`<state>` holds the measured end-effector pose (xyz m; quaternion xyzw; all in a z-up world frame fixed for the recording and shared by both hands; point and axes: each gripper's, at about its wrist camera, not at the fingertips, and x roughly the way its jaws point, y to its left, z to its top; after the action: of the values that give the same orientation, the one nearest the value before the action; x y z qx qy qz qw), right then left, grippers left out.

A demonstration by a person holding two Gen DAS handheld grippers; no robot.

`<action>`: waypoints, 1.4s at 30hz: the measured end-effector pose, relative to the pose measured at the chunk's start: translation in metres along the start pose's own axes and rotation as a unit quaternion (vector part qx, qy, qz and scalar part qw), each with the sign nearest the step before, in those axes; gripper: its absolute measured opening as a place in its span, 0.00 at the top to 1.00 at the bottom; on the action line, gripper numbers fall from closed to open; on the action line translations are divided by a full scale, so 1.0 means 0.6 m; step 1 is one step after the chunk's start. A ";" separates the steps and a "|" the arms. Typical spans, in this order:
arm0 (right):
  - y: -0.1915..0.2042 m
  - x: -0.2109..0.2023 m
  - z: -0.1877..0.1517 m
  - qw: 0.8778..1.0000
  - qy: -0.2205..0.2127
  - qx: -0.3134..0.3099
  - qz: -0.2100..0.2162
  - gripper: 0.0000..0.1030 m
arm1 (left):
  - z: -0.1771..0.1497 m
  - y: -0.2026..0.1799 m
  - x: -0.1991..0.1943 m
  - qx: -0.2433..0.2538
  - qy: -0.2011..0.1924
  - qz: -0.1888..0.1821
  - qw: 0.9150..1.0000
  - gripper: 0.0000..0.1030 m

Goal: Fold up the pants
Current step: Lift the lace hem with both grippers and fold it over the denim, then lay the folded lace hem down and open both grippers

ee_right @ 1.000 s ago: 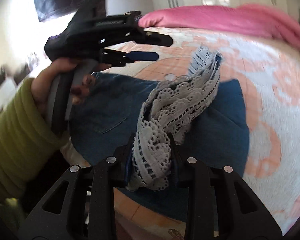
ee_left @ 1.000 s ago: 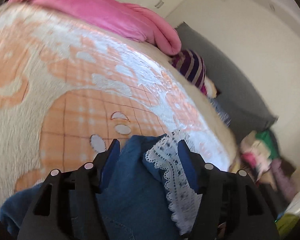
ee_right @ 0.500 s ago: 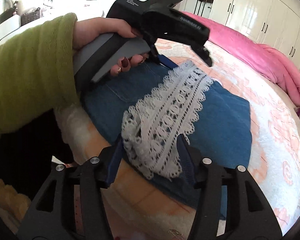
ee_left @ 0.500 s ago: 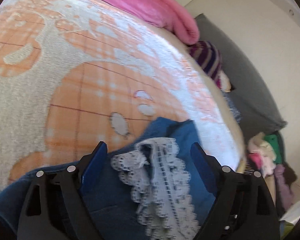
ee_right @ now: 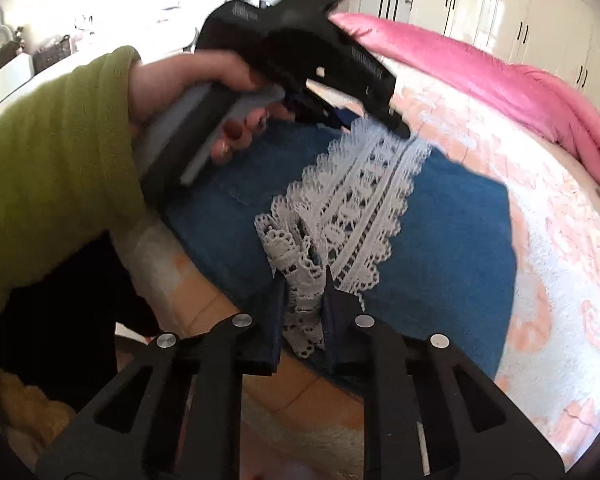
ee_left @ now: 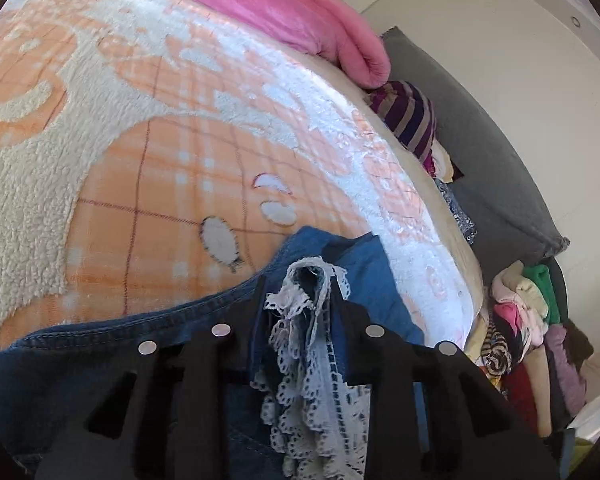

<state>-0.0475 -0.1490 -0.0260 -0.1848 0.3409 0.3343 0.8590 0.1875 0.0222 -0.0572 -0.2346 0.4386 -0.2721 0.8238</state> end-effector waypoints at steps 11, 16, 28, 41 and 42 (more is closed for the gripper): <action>0.024 0.038 0.002 0.999 0.005 -0.008 0.038 0.76 | 0.010 0.016 -0.001 0.022 -0.006 0.048 0.999 0.74; -0.004 -0.002 0.001 0.998 -0.010 0.020 0.061 0.61 | 0.010 0.022 -0.021 0.016 -0.013 0.044 0.999 0.58; -0.190 -0.062 -0.052 0.987 -0.014 0.161 -0.026 0.56 | -0.081 -0.025 -0.143 0.019 -0.055 0.055 0.997 0.55; -0.196 -0.039 -0.076 0.983 0.006 0.183 0.006 0.56 | -0.225 -0.052 -0.168 -0.014 -0.007 0.042 0.999 0.55; -0.194 -0.040 -0.076 0.984 0.005 0.181 0.007 0.55 | -0.227 -0.058 -0.164 -0.011 -0.002 0.041 0.999 0.55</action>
<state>-0.0002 -0.2668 -0.0301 -0.0260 0.4012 0.2723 0.8742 0.0172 0.0404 -0.0459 -0.2259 0.4493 -0.2328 0.8324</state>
